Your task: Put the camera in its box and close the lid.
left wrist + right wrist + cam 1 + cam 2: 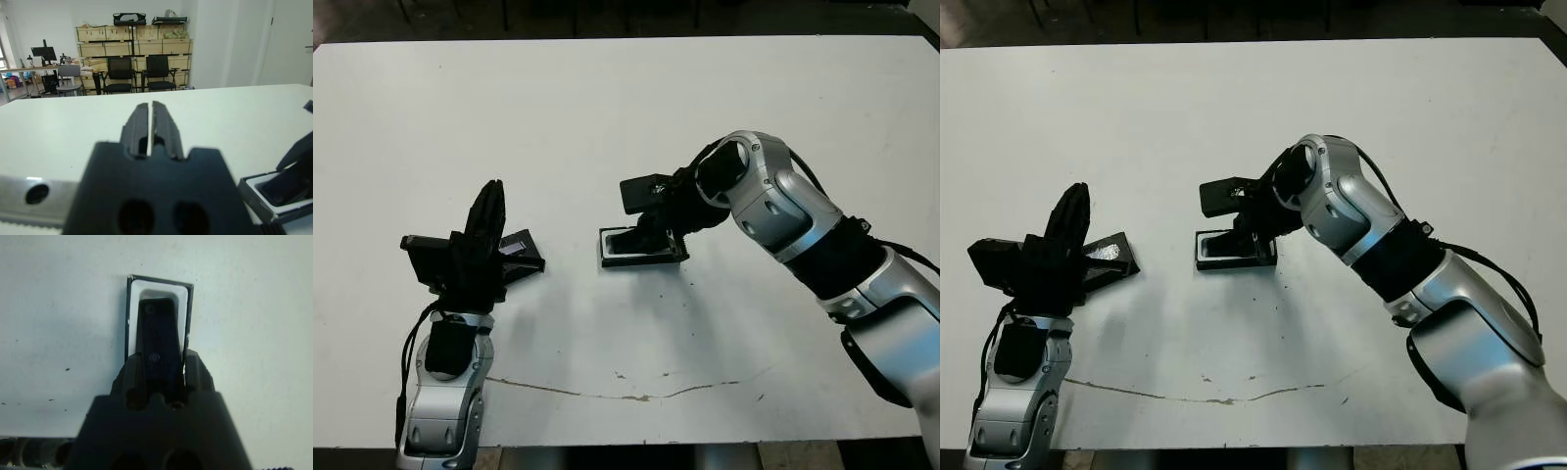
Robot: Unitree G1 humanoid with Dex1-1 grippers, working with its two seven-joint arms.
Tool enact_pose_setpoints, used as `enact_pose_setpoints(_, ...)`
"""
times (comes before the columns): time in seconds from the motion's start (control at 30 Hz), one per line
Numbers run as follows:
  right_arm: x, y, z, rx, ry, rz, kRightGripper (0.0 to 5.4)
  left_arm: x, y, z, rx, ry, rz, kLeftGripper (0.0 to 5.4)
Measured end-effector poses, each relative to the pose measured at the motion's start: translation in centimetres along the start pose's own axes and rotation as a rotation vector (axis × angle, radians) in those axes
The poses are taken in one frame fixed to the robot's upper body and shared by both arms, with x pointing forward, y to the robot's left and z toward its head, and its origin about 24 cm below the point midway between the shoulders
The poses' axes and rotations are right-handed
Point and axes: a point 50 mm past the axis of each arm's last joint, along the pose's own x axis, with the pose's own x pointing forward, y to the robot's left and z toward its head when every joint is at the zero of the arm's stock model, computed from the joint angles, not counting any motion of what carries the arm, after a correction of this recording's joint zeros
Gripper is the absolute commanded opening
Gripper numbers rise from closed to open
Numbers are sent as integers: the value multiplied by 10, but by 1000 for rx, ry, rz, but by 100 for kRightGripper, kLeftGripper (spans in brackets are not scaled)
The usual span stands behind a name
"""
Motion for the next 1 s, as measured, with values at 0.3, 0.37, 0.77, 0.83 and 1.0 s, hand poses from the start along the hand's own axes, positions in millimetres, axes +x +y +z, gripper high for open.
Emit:
enact_pose_setpoints(0.3,3,0,3,16,-10,-13,73,-3,0,-2,1,14,5,0)
enact_pose_setpoints(0.37,3,0,3,16,-11,-18,73,-4,0,-3,1,16,7,0)
enact_pose_setpoints(0.77,4,-2,1,46,-36,-17,143,-5,0,-4,13,21,11,0)
enact_pose_setpoints(0.83,4,-4,0,31,-47,-19,179,-5,0,-3,13,21,11,0)
enact_pose_setpoints(1.0,2,-9,-5,-46,-96,-32,264,-5,0,-3,18,15,10,0)
